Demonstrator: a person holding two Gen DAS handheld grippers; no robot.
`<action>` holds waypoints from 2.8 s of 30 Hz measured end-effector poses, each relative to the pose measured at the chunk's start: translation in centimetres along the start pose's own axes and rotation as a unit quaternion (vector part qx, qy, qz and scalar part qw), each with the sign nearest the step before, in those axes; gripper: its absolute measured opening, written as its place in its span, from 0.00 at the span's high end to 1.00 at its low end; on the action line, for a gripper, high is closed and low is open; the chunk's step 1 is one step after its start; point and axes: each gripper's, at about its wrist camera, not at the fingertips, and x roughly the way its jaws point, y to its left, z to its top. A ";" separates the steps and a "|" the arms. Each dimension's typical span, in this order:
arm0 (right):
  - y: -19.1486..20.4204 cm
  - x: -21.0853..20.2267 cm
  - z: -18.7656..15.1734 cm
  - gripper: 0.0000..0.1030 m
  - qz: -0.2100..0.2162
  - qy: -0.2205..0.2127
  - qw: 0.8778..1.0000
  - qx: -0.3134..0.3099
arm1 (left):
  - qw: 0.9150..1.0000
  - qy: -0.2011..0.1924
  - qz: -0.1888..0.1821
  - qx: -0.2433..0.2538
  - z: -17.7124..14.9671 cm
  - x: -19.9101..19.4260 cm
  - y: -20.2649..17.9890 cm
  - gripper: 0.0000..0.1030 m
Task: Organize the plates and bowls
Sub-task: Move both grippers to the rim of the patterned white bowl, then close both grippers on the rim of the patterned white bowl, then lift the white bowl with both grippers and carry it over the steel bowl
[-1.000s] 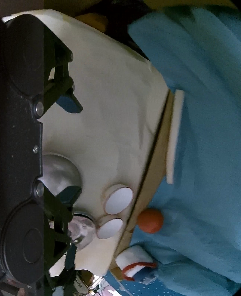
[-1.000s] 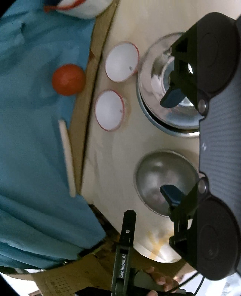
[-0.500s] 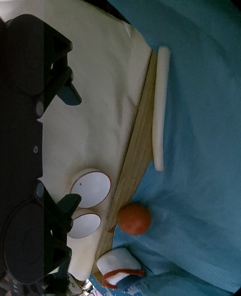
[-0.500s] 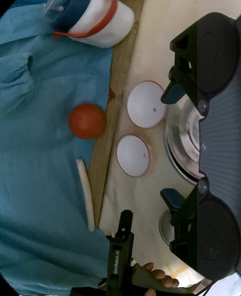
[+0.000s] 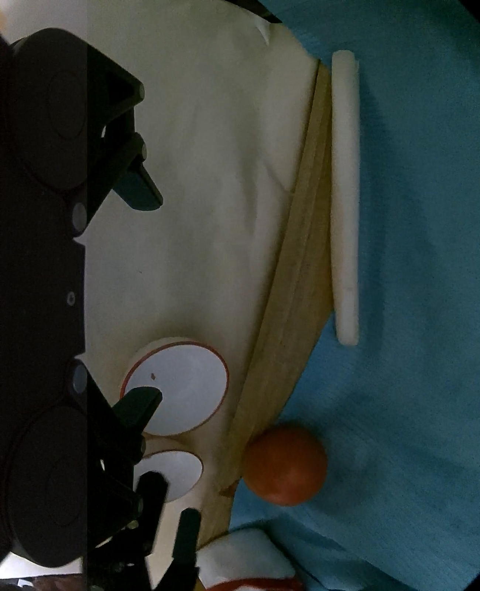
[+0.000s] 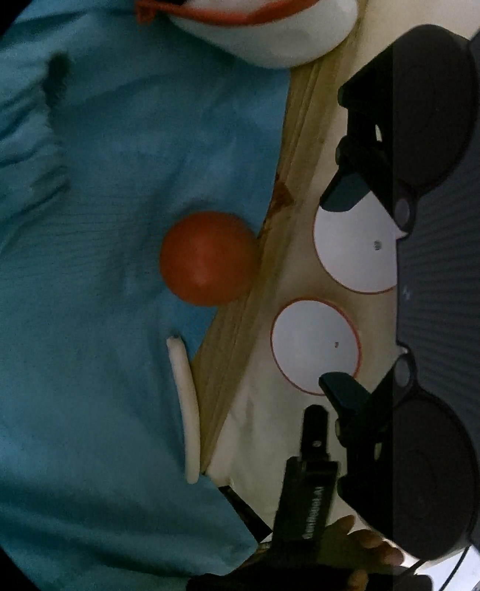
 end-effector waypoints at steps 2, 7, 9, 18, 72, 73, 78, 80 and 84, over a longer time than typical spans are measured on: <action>-0.2 0.7 0.3 0.14 0.006 0.005 1.000 -0.002 | 1.000 0.003 0.005 0.000 0.0 0.3 0.0 0.04; -1.0 2.4 1.0 0.24 0.035 0.022 0.999 0.015 | 1.000 0.009 0.002 -0.007 0.3 0.9 0.1 0.10; -1.1 3.2 1.3 0.28 0.041 0.026 0.999 0.015 | 1.000 0.009 0.001 -0.007 0.4 0.8 0.1 0.12; -0.6 5.6 2.2 0.44 0.042 0.048 0.998 -0.012 | 1.000 0.014 -0.004 -0.016 0.5 1.5 0.0 0.23; 6.5 -0.3 0.9 0.92 0.057 0.038 0.998 0.007 | 0.995 -0.041 -0.068 -0.061 -2.4 -8.8 2.6 0.94; 6.9 -0.5 0.7 0.91 0.060 0.040 0.997 0.008 | 0.995 -0.042 -0.066 -0.060 -2.7 -9.3 2.9 0.94; 9.4 -1.1 -0.9 0.91 0.073 0.051 0.996 0.011 | 0.996 -0.035 -0.061 -0.059 -4.5 -11.2 4.1 0.94; 10.2 -1.4 -1.6 0.91 0.075 0.056 0.996 0.011 | 0.996 -0.030 -0.061 -0.061 -5.4 -11.6 4.7 0.94; 11.5 -2.1 -2.7 0.91 0.079 0.066 0.995 0.007 | 0.996 -0.018 -0.060 -0.064 -6.8 -11.9 5.7 0.93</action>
